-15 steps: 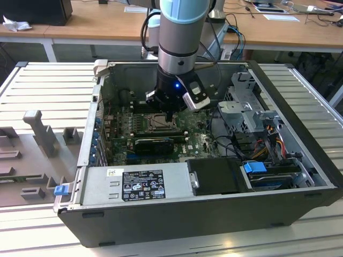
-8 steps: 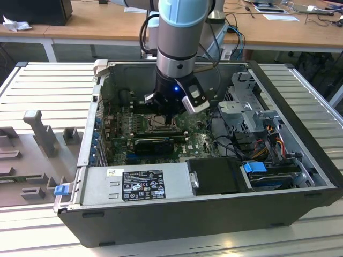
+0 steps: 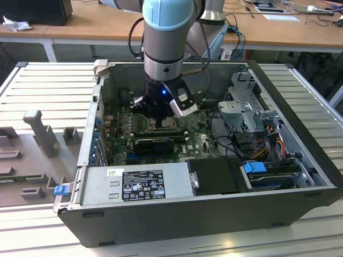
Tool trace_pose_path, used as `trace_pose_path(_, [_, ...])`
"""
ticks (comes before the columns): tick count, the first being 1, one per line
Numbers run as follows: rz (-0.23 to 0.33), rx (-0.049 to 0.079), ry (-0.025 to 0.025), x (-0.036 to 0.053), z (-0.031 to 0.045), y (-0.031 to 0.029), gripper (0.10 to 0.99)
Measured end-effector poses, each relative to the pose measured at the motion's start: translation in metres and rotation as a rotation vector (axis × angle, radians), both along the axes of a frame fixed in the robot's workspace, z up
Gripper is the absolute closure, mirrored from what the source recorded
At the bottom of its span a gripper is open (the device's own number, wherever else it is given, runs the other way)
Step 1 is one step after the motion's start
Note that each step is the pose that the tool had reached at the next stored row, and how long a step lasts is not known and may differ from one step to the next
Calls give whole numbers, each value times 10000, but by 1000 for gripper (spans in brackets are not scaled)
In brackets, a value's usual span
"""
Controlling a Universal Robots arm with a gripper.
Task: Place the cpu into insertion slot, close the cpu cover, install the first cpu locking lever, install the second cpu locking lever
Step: 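Install the second cpu locking lever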
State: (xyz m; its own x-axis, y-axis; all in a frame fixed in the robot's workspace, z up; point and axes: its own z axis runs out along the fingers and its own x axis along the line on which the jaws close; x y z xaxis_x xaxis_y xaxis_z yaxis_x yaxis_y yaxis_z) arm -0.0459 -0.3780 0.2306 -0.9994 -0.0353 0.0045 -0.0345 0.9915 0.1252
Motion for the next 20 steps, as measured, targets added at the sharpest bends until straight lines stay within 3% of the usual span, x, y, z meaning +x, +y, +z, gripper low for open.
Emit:
trace_pose_path(5, [149, 35, 0, -22, -126, 0, 980])
trace_pose_path(11, [292, 429, -4, -169, -150, -102, 980])
trace_pose_path(14, [310, 587, -6, -194, -157, -133, 980])
trace_pose_path(16, [326, 785, -12, -226, -175, -158, 980])
trace_pose_path(20, [344, 941, -17, -254, -226, -175, 980])
